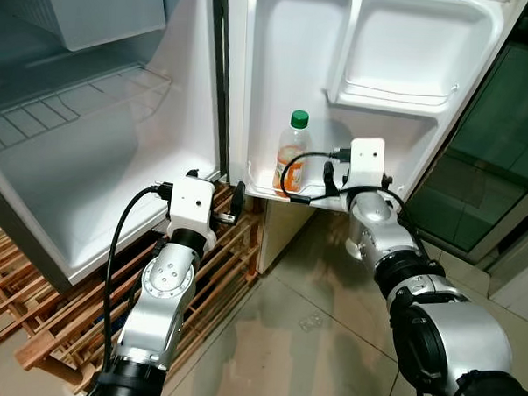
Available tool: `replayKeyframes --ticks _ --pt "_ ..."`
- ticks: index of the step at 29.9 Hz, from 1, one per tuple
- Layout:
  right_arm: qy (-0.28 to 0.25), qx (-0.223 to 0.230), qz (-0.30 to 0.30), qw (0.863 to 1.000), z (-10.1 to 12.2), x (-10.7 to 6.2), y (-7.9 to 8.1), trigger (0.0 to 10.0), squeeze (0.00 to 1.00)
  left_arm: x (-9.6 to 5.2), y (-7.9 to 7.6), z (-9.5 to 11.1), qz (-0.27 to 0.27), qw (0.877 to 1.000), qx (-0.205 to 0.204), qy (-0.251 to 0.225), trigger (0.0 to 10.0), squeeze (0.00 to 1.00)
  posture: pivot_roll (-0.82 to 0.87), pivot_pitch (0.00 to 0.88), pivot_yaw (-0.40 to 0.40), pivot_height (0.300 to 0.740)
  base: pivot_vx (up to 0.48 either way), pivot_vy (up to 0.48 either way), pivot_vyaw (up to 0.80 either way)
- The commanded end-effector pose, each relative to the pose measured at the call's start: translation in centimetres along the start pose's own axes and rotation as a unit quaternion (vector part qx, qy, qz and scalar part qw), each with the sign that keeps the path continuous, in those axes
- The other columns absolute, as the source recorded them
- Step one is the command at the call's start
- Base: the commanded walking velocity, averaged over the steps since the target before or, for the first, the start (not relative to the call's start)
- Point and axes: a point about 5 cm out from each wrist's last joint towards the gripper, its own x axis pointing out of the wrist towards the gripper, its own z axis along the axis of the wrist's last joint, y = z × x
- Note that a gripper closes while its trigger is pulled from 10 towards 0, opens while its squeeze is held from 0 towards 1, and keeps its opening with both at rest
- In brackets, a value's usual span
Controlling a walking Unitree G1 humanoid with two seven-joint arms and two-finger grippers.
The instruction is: Restocking fridge
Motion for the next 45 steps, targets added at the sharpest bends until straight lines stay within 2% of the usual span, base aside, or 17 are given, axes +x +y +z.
replayKeyframes --ticks 1,5,9,14,20,31,45 --pt "0.002 -0.003 0.000 1.000 0.3 0.1 0.1 10.0 0.00 -0.2 0.0 0.1 0.000 1.000 0.005 0.004 10.0 0.00 0.03 0.000 -0.039 0.740 0.000 0.000 0.00" --pt "0.001 -0.002 -0.003 1.000 0.4 0.1 0.3 10.0 0.00 -1.2 0.6 0.3 0.006 1.000 0.009 0.008 10.0 0.00 0.07 0.000 -0.037 0.740 0.000 0.000 0.00" --pt "-0.037 -0.021 -0.004 0.999 1.8 0.2 0.8 10.0 0.00 -2.9 1.4 0.3 0.023 1.000 0.008 0.018 10.0 0.00 0.10 0.030 -0.039 0.740 0.000 0.000 0.00" --pt "-0.052 -0.029 0.001 0.998 2.6 0.2 1.2 10.0 0.00 -3.6 1.6 0.3 0.029 0.999 0.010 0.025 10.0 0.00 0.11 0.053 -0.042 0.740 0.000 0.000 0.00" --pt "-0.072 -0.043 0.026 0.996 3.5 0.0 3.0 10.0 0.00 -5.6 2.0 0.4 0.034 0.998 0.023 0.047 10.0 0.00 0.15 0.101 -0.034 0.740 0.000 0.000 0.00" --pt "-0.064 -0.043 0.031 0.997 3.3 -0.1 3.7 10.0 0.00 -7.4 3.0 1.1 0.039 0.996 0.039 0.067 10.0 0.00 0.21 0.130 -0.011 0.740 0.000 0.000 0.00" --pt "-0.061 -0.043 0.061 0.995 3.4 -0.3 4.9 10.0 0.00 -8.2 3.4 1.5 0.046 0.994 0.047 0.082 10.0 0.00 0.24 0.133 -0.015 0.740 0.000 0.000 0.00"
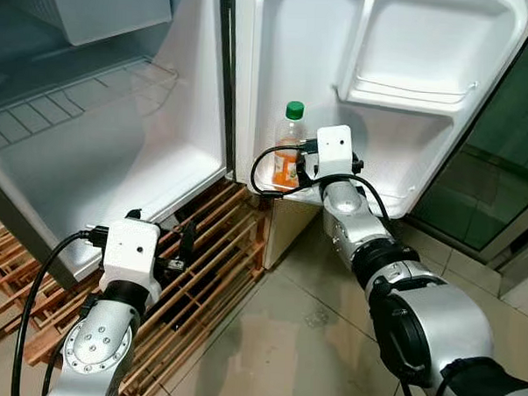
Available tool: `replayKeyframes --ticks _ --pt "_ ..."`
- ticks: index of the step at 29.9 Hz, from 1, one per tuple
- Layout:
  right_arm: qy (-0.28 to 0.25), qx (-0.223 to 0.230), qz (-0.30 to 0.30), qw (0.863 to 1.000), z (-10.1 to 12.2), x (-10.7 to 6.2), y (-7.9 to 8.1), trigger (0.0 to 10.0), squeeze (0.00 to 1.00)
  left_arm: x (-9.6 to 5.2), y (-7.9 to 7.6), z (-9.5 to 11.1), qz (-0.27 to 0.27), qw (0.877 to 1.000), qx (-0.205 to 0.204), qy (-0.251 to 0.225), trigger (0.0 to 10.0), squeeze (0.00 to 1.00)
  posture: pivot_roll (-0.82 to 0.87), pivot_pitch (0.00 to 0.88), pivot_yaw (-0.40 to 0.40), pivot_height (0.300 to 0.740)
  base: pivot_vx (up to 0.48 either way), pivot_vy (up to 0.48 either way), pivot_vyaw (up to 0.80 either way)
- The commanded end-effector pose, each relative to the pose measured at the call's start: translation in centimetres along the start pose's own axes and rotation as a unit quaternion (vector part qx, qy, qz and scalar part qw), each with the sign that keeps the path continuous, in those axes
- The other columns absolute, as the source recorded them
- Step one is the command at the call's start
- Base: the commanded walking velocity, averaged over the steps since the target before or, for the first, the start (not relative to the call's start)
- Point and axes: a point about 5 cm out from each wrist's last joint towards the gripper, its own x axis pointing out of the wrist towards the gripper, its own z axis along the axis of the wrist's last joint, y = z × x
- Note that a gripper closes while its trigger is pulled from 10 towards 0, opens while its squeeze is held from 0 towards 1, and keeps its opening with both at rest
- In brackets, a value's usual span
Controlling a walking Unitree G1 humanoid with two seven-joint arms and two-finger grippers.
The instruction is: Restocking fridge
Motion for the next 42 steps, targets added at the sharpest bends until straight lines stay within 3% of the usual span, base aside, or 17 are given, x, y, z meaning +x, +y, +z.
replayKeyframes --ticks 1,12,21,29,42 --pt "0.002 0.000 0.009 1.000 0.1 0.0 0.3 10.0 0.00 -0.2 0.2 0.4 0.001 1.000 0.003 -0.004 10.0 0.00 0.24 0.131 -0.016 0.740 0.000 0.000 0.00" --pt "0.000 0.001 0.023 1.000 0.1 0.0 0.4 10.0 0.00 0.0 -0.2 0.4 -0.002 1.000 0.000 -0.002 10.0 0.00 0.22 0.127 -0.020 0.740 0.000 0.000 0.00" --pt "0.036 -0.001 -0.004 0.999 -1.6 -0.2 -0.5 10.0 0.00 0.0 -0.3 0.4 -0.007 1.000 -0.002 -0.001 10.0 0.00 0.22 0.130 -0.017 0.740 0.000 0.000 0.00" --pt "0.045 0.002 -0.010 0.999 -1.7 -0.2 -1.1 10.0 0.00 0.0 -0.4 0.4 -0.010 1.000 -0.003 0.000 10.0 0.00 0.22 0.133 -0.013 0.740 0.000 0.000 0.00" --pt "0.059 0.018 0.021 0.998 -2.0 -0.3 0.0 10.0 0.00 -0.3 -0.4 0.3 -0.011 1.000 -0.003 0.004 10.0 0.00 0.22 0.138 -0.010 0.740 0.000 0.000 0.00"
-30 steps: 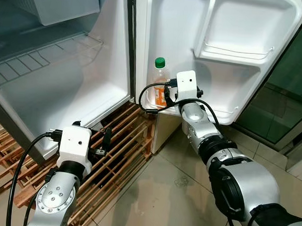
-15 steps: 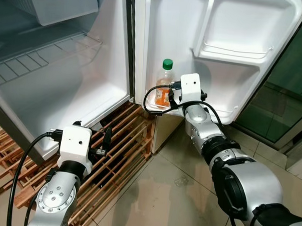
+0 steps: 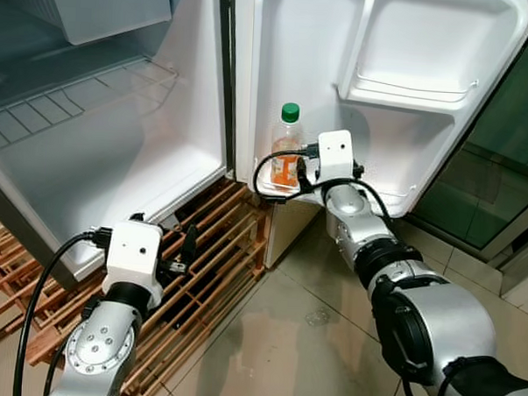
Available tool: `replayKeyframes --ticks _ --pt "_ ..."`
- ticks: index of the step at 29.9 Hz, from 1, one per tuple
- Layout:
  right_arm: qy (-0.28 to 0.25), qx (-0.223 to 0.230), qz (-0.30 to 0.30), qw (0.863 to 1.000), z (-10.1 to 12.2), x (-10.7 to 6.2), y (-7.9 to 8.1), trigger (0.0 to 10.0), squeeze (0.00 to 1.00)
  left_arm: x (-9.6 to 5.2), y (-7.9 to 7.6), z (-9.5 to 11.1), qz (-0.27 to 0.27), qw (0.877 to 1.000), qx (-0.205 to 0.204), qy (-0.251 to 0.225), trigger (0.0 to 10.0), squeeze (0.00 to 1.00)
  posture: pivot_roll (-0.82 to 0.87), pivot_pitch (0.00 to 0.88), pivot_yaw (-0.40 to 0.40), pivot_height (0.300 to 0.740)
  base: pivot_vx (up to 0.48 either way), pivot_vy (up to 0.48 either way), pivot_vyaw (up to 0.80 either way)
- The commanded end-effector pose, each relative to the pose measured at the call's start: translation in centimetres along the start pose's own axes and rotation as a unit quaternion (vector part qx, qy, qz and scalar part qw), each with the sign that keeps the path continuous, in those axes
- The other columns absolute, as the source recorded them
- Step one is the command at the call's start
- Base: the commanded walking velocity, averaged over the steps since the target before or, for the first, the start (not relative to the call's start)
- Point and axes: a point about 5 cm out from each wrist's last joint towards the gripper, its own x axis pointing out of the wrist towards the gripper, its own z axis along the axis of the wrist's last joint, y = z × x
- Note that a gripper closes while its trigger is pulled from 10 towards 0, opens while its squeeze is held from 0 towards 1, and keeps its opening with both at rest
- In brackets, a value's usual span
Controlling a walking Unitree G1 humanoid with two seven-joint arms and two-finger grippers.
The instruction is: Restocking fridge
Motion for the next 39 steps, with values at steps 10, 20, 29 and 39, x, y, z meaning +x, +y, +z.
replayKeyframes --ticks 10,20,29,39 --pt "0.001 0.024 0.057 0.998 0.6 0.0 1.9 10.0 0.00 -0.4 -0.1 0.2 -0.002 1.000 0.001 0.000 10.0 0.00 0.23 0.132 -0.019 0.740 0.000 0.000 0.00" --pt "-0.017 0.052 0.117 0.992 1.4 -0.2 3.5 10.0 0.00 -0.1 -0.1 0.1 0.001 1.000 -0.002 0.001 10.0 0.00 0.22 0.131 -0.024 0.740 0.000 0.000 0.00" --pt "-0.036 0.050 0.134 0.989 1.9 -0.3 3.9 10.0 0.00 1.5 -0.7 0.1 -0.006 1.000 -0.011 -0.010 10.0 0.00 0.17 0.073 -0.038 0.740 0.000 0.000 0.00" --pt "-0.097 0.022 0.142 0.985 1.0 -0.9 3.2 10.0 0.00 5.1 -1.3 -0.8 -0.010 0.999 -0.045 -0.002 10.0 0.00 0.03 0.000 -0.038 0.740 0.000 0.000 0.00"
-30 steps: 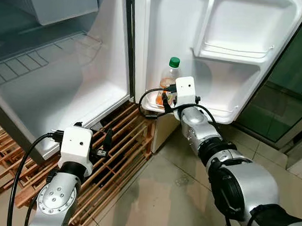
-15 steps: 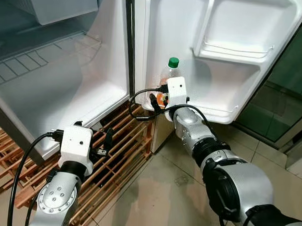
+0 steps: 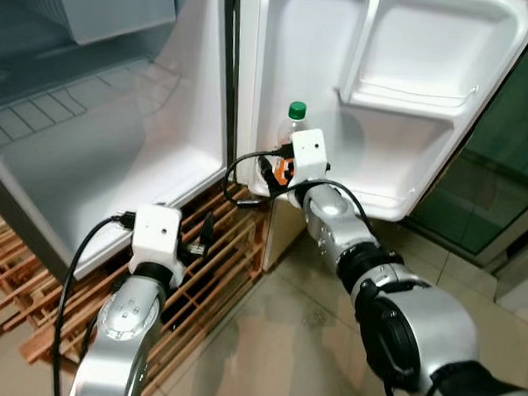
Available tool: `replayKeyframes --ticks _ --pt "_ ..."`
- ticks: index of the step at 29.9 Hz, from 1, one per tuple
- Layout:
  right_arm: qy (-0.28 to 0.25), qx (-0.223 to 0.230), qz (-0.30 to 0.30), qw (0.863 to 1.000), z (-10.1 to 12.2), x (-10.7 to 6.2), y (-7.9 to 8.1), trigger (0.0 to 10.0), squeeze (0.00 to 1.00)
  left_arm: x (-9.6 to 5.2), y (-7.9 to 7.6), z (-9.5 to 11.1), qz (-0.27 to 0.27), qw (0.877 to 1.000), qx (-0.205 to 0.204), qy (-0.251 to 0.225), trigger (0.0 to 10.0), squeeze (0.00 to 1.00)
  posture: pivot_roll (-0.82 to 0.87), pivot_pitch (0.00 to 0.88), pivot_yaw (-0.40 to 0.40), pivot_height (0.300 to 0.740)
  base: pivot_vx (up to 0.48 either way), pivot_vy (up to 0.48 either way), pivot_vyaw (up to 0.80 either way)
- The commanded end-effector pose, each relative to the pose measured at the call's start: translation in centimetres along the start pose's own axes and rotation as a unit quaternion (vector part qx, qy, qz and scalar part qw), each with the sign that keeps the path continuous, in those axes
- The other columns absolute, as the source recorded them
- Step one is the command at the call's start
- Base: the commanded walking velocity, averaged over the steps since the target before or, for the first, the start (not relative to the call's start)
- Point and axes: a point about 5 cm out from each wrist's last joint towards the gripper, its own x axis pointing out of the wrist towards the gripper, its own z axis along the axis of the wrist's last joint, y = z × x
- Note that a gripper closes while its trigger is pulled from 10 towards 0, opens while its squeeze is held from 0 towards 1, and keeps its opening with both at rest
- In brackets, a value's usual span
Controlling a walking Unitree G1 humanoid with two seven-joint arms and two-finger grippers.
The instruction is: Restocking fridge
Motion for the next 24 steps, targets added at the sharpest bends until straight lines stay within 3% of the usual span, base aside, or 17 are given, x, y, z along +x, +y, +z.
replayKeyframes --ticks 1,8,12,14,24 --pt "-0.017 -0.010 0.008 1.000 -0.1 -0.3 -0.2 10.0 0.00 0.7 0.3 -0.1 0.010 1.000 -0.013 -0.002 10.0 0.00 0.01 0.000 -0.037 0.740 0.000 0.000 0.00" --pt "-0.043 -0.005 -0.022 0.999 -1.2 -1.7 -1.3 10.0 0.00 2.1 1.0 -0.5 0.020 0.999 -0.039 -0.002 10.0 0.00 -0.03 0.000 -0.019 0.740 0.000 0.000 0.00" --pt "-0.049 0.007 -0.054 0.997 -2.2 -3.1 -2.8 10.0 0.00 2.3 1.3 -0.7 0.013 0.999 -0.032 -0.003 10.0 0.00 -0.04 0.000 -0.011 0.740 0.000 0.000 0.00" --pt "-0.050 0.007 -0.080 0.996 -3.1 -4.6 -4.2 10.0 0.00 2.3 1.7 -1.0 0.013 0.999 -0.031 -0.001 10.0 0.00 -0.05 0.000 -0.010 0.740 0.000 0.000 0.00" --pt "-0.043 0.003 -0.098 0.994 -5.3 -9.6 -5.9 10.0 0.00 0.5 2.2 -2.1 0.008 0.999 -0.050 0.015 10.0 0.00 -0.05 0.000 -0.021 0.740 0.000 0.000 0.00"
